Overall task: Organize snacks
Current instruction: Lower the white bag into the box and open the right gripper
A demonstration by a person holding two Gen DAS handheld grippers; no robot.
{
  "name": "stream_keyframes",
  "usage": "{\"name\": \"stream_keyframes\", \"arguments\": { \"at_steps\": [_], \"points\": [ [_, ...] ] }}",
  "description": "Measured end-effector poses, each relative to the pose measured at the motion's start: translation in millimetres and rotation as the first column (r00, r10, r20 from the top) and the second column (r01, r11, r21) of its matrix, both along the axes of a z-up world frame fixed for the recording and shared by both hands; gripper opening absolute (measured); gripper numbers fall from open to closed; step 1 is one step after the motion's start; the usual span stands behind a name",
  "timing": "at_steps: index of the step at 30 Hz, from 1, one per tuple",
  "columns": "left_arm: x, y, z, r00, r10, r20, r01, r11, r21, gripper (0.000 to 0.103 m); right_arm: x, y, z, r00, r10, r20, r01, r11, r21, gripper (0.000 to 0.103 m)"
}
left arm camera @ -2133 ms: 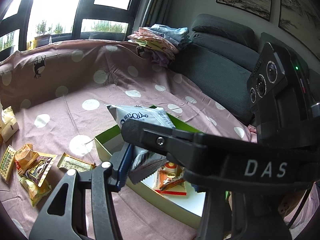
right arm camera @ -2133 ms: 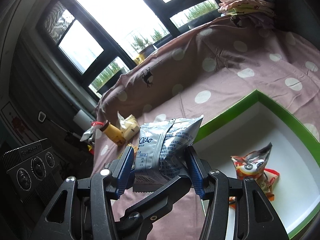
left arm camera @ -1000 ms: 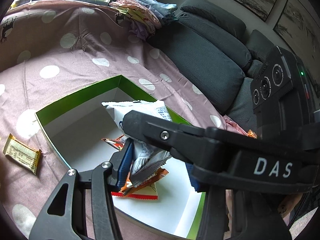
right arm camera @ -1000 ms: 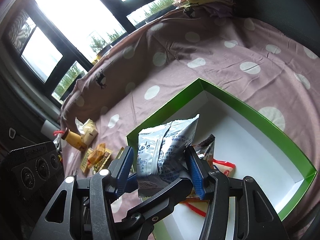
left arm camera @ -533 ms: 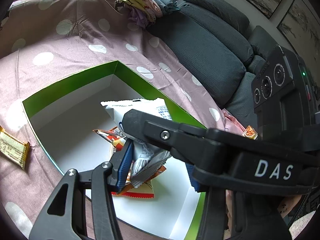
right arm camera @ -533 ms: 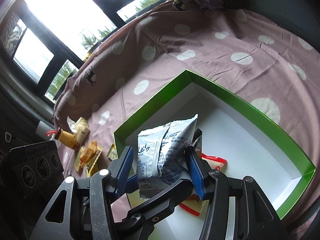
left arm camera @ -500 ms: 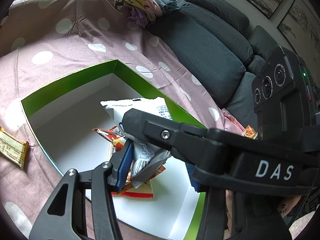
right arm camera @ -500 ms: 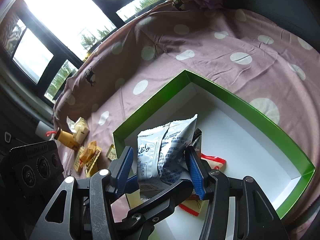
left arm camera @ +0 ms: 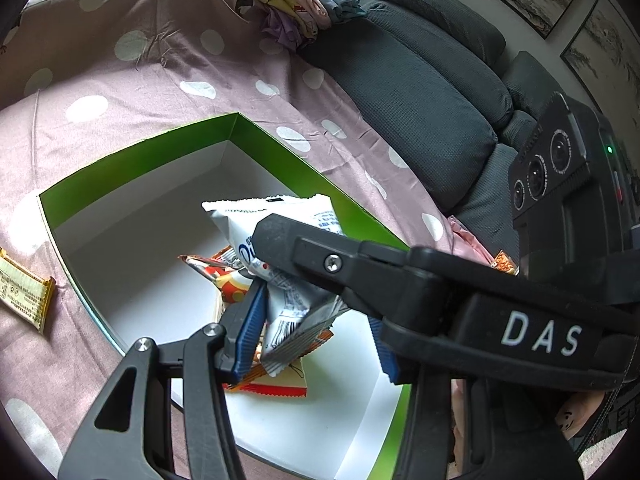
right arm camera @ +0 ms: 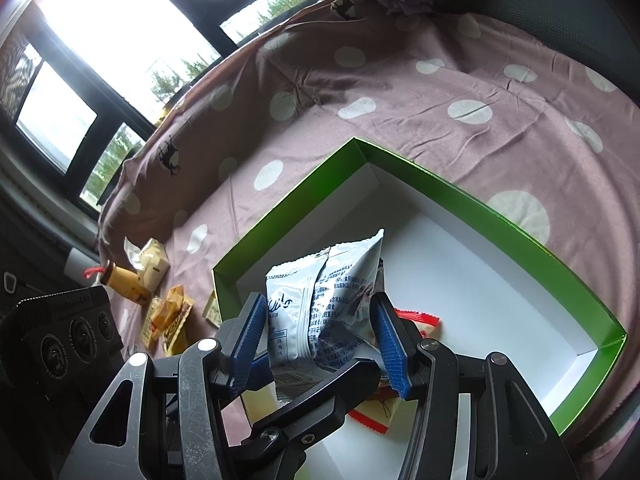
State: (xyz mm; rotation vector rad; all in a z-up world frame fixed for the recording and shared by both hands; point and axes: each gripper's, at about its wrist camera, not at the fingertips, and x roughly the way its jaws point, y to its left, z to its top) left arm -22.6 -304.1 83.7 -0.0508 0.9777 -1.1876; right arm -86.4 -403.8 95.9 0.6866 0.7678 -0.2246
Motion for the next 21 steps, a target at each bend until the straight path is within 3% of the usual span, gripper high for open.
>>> {"name": "stream_keyframes", "arguments": {
  "at_steps": [21],
  "points": [
    [-0.9,-13.6,-1.7,0.999,-0.026,-0.037,0.026,1.0,0.006,0.049,-13.3,-13.9,0.3,0.996,-0.085,-0.01,0.085,0.996,0.017,0.056]
  ]
}}
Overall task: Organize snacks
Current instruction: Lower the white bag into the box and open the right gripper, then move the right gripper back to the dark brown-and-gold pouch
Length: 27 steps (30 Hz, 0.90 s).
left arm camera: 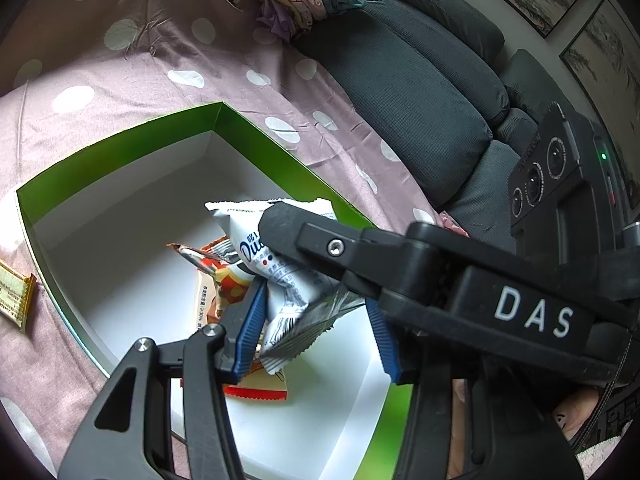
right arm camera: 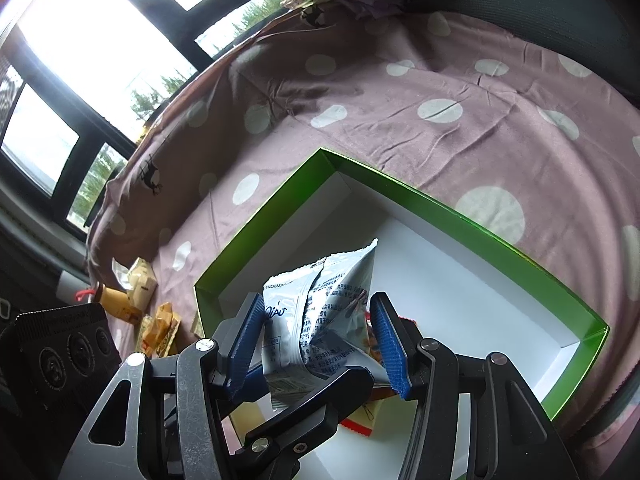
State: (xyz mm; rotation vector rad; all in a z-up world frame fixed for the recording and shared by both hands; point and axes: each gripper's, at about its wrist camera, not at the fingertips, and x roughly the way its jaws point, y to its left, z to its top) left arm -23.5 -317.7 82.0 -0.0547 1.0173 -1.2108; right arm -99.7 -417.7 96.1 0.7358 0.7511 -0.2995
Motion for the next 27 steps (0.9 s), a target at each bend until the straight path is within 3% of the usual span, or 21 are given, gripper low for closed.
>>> {"name": "stream_keyframes", "arguments": {
  "at_steps": [13,27],
  "points": [
    [-2.0,9.0,7.6,1.0,0.0,-0.006,-0.001,0.999,-0.049,0.056,-3.7,-7.4,-2.3,0.998,-0.062,-0.027,0.062,0.998,-0.007,0.056],
    [-0.9,45.9,25.2,0.993,0.098,0.065,-0.095,0.994,-0.056,0.07,-3.1,1.4,9.4,0.997,-0.075,0.012,0.075,0.996,-0.05,0.056]
  ]
}}
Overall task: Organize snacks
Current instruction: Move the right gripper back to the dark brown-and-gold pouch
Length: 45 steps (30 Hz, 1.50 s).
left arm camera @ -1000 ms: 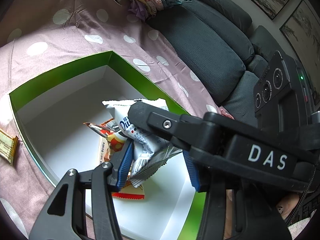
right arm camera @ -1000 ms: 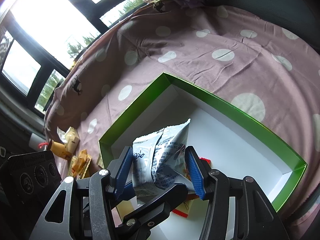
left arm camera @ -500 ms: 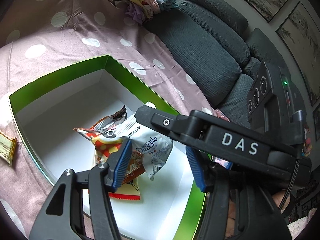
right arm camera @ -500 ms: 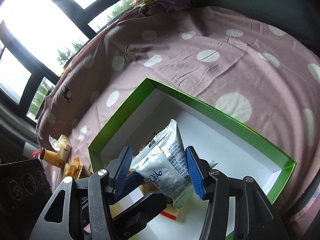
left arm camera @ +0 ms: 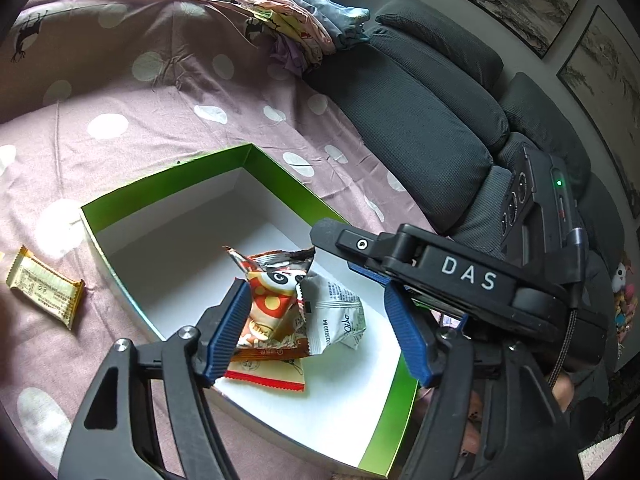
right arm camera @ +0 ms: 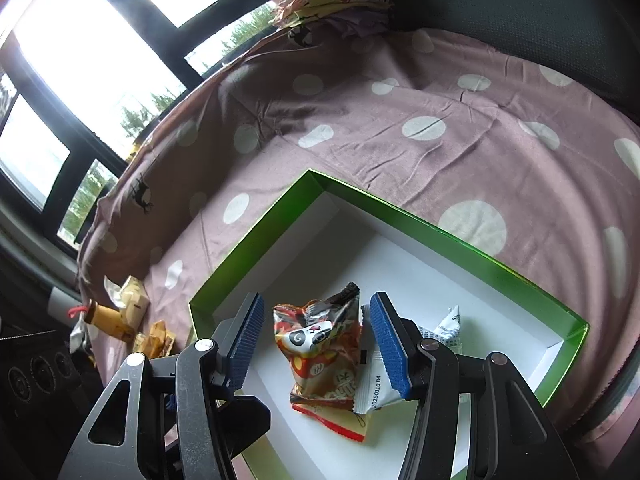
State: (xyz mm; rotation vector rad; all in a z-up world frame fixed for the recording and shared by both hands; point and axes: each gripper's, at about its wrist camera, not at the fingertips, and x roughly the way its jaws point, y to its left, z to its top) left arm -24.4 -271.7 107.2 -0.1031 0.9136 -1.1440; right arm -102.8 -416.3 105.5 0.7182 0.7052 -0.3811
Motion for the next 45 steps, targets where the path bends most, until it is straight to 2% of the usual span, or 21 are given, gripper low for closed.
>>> {"name": "stream_keyframes", "arguments": {
  "at_steps": [5,8,14,18,20,22,24,28,31,33,35,37,38,39,42,45],
  "points": [
    [0.6,34.9,6.9,0.997,0.079,0.026,-0.079,0.997,-0.003,0.075,6.9,5.6,-1.3,0.999,-0.003,-0.04,0.002,1.0,-0.026,0.056],
    [3.3,60.4,10.2,0.988,0.147,0.043,-0.148,0.989,0.023,0.084,10.3,11.6,0.1,0.999,0.004,-0.05,-0.006,0.999,-0.044,0.056],
    [14.1,120.6,12.8,0.95,0.304,0.071,-0.309,0.947,0.087,0.086,16.0,29.6,6.7,0.998,0.023,-0.065,-0.03,0.994,-0.108,0.063],
    [20.3,166.1,7.9,0.908,0.401,0.121,-0.414,0.903,0.112,0.087,23.7,43.2,11.0,0.996,0.056,-0.063,-0.064,0.989,-0.136,0.063],
    [25.9,189.8,2.1,0.881,0.456,0.123,-0.468,0.878,0.097,0.087,29.5,52.0,11.2,0.995,0.07,-0.07,-0.08,0.985,-0.153,0.068],
    [35.1,210.6,-5.5,0.841,0.528,0.119,-0.539,0.835,0.105,0.087,36.5,62.5,10.7,0.993,0.082,-0.087,-0.097,0.979,-0.18,0.072],
    [45.7,226.6,-8.8,0.799,0.59,0.115,-0.601,0.784,0.153,0.087,44.9,74.5,9.7,0.989,0.105,-0.106,-0.125,0.971,-0.203,0.072],
    [53.8,261.1,-10.7,0.751,0.656,0.081,-0.661,0.743,0.11,0.087,59.8,100.3,7.0,0.975,0.182,-0.128,-0.208,0.95,-0.234,0.073],
    [58.8,276.7,-17.0,0.72,0.691,0.069,-0.692,0.706,0.149,0.088,70.9,119.3,3.5,0.961,0.236,-0.142,-0.264,0.936,-0.235,0.074],
    [61.8,281.8,-21.8,0.706,0.704,0.074,-0.704,0.687,0.177,0.088,79.3,130.6,-2.6,0.945,0.297,-0.134,-0.318,0.93,-0.183,0.084],
    [66.5,284.9,-27.8,0.705,0.707,0.06,-0.703,0.685,0.191,0.088,89.2,141.4,-10.4,0.928,0.352,-0.122,-0.366,0.923,-0.118,0.088],
    [72.9,285.2,-36.5,0.709,0.705,0.031,-0.694,0.689,0.209,0.093,95.3,155.3,-11.4,0.934,0.33,-0.134,-0.35,0.922,-0.168,0.091],
    [76.7,285.0,-41.2,0.707,0.707,0.018,-0.692,0.685,0.227,0.099,98.0,162.6,-10.8,0.935,0.322,-0.151,-0.348,0.915,-0.204,0.091],
    [79.2,285.1,-45.0,0.701,0.713,0.007,-0.694,0.679,0.24,0.1,100.8,169.5,-10.9,0.93,0.326,-0.17,-0.358,0.908,-0.216,0.091],
    [82.4,283.9,-49.4,0.701,0.713,-0.008,-0.692,0.684,0.23,0.1,111.3,183.2,-5.9,0.906,0.4,-0.14,-0.42,0.892,-0.166,0.091],
    [85.3,280.8,-50.7,0.707,0.707,-0.016,-0.688,0.693,0.216,0.1,137.9,195.4,-2.0,0.863,0.497,-0.089,-0.505,0.855,-0.116,0.091]
  ]
}}
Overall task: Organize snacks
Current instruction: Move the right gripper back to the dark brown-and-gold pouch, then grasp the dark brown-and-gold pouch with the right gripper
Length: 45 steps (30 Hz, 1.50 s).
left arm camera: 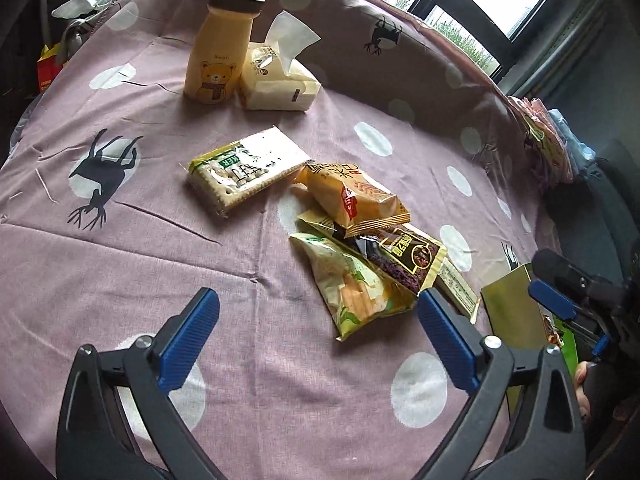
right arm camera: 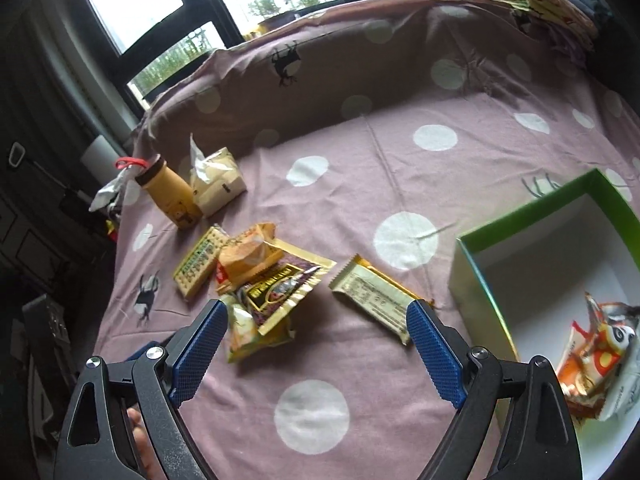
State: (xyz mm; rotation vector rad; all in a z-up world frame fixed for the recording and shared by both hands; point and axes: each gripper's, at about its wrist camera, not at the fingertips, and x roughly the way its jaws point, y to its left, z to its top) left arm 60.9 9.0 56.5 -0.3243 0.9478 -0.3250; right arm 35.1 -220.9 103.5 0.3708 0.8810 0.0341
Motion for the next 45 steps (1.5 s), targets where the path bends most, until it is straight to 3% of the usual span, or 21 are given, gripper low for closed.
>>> {"name": "stream_keyframes", "arguments": {
  "at_steps": [4,8,10,14,16,21,26,29,33,34,36,37,41,43,45],
  "points": [
    [3.1,0.6,-2.6,0.999,-0.011,-0.03,0.011,1.0,-0.02,0.098,47.8,3.3,-37.0,0.992,-0.021,-0.124,0.037,0.991,0.127,0.088],
    [3.2,3.9,-3.8,0.999,0.002,-0.05,-0.003,1.0,-0.012,0.098,68.3,10.6,-70.7,0.982,-0.017,-0.187,0.047,0.987,0.156,0.066],
    [2.5,3.3,-4.5,0.998,0.005,-0.064,-0.006,1.0,-0.011,0.097,74.8,11.6,-80.7,0.982,0.014,-0.19,0.025,0.98,0.198,0.059],
    [-1.2,-2.3,-3.8,0.998,-0.016,-0.064,0.017,1.0,0.0,0.096,76.3,7.2,-92.0,0.988,0.019,-0.154,0.025,0.959,0.283,0.021],
    [-3.0,-4.3,-3.5,0.997,-0.026,-0.067,0.026,1.0,-0.001,0.096,70.9,5.6,-87.3,0.992,0.034,-0.118,0.007,0.944,0.331,0.014],
    [-4.1,-2.9,-3.6,0.996,-0.028,-0.086,0.027,1.0,-0.011,0.092,37.6,9.6,-64.5,0.996,0.059,-0.073,-0.028,0.931,0.365,0.007],
    [-6.3,-0.9,-4.7,0.993,-0.032,-0.115,0.031,0.999,-0.006,0.085,-7.5,23.6,-53.3,0.99,0.119,-0.069,-0.09,0.939,0.332,0.007],
    [-8.5,-5.9,-6.6,0.99,-0.06,-0.131,0.061,0.998,0.003,0.081,-19.5,33.4,-63.7,0.967,0.186,-0.176,-0.133,0.952,0.276,0.007],
    [-12.5,-21.4,-7.5,0.987,-0.105,-0.119,0.108,0.994,0.022,0.079,-23.0,30.3,-65.9,0.953,0.168,-0.254,-0.132,0.979,0.153,0.011],
    [-13.3,-25.4,-7.9,0.986,-0.115,-0.119,0.119,0.993,0.024,0.079,-23.7,26.9,-62.8,0.955,0.16,-0.248,-0.131,0.983,0.126,0.019],
    [-13.6,-32.0,-10.3,0.983,-0.128,-0.128,0.132,0.991,0.024,0.079,-24.5,23.5,-57.2,0.958,0.174,-0.226,-0.161,0.984,0.076,0.052],
    [-13.9,-34.9,-11.6,0.982,-0.133,-0.133,0.138,0.99,0.024,0.079,-25.7,21.6,-55.2,0.96,0.175,-0.218,-0.169,0.984,0.05,0.073],
    [-15.2,-47.3,-14.6,0.978,-0.157,-0.139,0.163,0.986,0.03,0.079,-23.1,7.7,-48.1,0.981,0.095,-0.169,-0.096,0.995,0.005,0.075],
    [-15.7,-51.9,-16.2,0.979,-0.15,-0.135,0.156,0.987,0.036,0.07,-12.0,0.4,-52.2,0.984,0.097,-0.149,-0.086,0.993,0.08,0.075],
    [-16.0,-56.1,-20.2,0.978,-0.147,-0.145,0.153,0.988,0.027,0.062,2.9,-5.7,-63.7,0.979,0.093,-0.182,-0.064,0.985,0.162,0.075]
  ]
}}
